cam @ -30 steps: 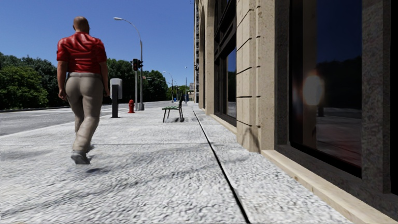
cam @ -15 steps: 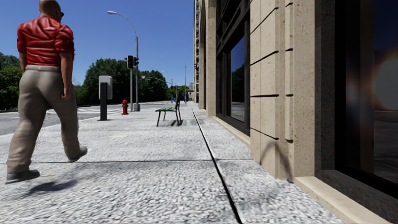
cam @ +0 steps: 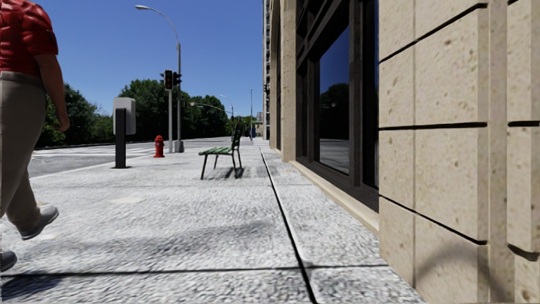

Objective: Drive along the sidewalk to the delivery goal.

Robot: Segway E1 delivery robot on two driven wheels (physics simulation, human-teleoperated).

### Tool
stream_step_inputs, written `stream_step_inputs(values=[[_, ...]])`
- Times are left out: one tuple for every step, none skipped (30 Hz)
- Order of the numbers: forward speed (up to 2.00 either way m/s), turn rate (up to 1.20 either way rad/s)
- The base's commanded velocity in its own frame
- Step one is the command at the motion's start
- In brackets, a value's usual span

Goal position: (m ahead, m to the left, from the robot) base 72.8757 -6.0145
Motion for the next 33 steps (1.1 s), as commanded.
stream_step_inputs(values=[[2.0,0.0],[2.0,0.0],[2.0,0.0],[2.0,0.0],[2.0,0.0],[2.0,0.0],[2.0,0.0],[2.0,0.0],[2.0,0.0],[2.0,0.0],[2.0,0.0],[2.0,0.0],[2.0,0.0],[2.0,0.0],[2.0,0.0],[2.0,0.0],[2.0,0.0],[2.0,0.0],[2.0,0.0],[2.0,0.0],[2.0,0.0],[2.0,0.0],[2.0,0.0],[2.0,0.0],[2.0,0.0],[2.0,0.0],[2.0,0.0],[2.0,0.0],[2.0,0.0],[2.0,0.0],[2.0,0.0],[2.0,0.0],[2.0,0.0]])
